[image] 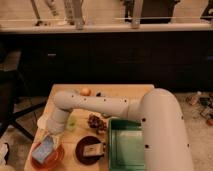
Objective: Place sponge in red bowl
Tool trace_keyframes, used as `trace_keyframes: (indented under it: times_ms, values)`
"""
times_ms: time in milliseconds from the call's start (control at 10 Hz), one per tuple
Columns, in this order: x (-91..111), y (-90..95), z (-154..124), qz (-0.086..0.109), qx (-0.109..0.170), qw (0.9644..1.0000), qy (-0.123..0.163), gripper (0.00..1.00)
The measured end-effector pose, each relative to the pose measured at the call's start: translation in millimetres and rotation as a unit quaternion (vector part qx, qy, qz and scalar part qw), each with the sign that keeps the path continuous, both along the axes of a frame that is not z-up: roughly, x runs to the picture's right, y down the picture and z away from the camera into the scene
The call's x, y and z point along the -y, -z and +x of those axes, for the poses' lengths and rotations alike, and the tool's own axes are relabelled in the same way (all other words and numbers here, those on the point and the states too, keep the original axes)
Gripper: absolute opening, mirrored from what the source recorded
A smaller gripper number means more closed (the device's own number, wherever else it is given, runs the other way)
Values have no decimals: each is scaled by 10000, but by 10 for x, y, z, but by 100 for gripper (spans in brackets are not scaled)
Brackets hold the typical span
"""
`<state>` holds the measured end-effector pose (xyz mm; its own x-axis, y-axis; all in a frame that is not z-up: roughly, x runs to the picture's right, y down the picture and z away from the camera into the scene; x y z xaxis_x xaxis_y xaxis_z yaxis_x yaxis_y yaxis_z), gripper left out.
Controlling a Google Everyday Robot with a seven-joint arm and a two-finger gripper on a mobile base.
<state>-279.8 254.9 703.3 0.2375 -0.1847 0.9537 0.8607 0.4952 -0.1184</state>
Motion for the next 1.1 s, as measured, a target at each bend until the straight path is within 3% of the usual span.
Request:
trace_keyframes:
  times_ms: [800,1100]
  values:
    - [-9,-4,1,-9,-1,10000,1,77]
    - [-8,-3,0,-9,0,10000,1,80]
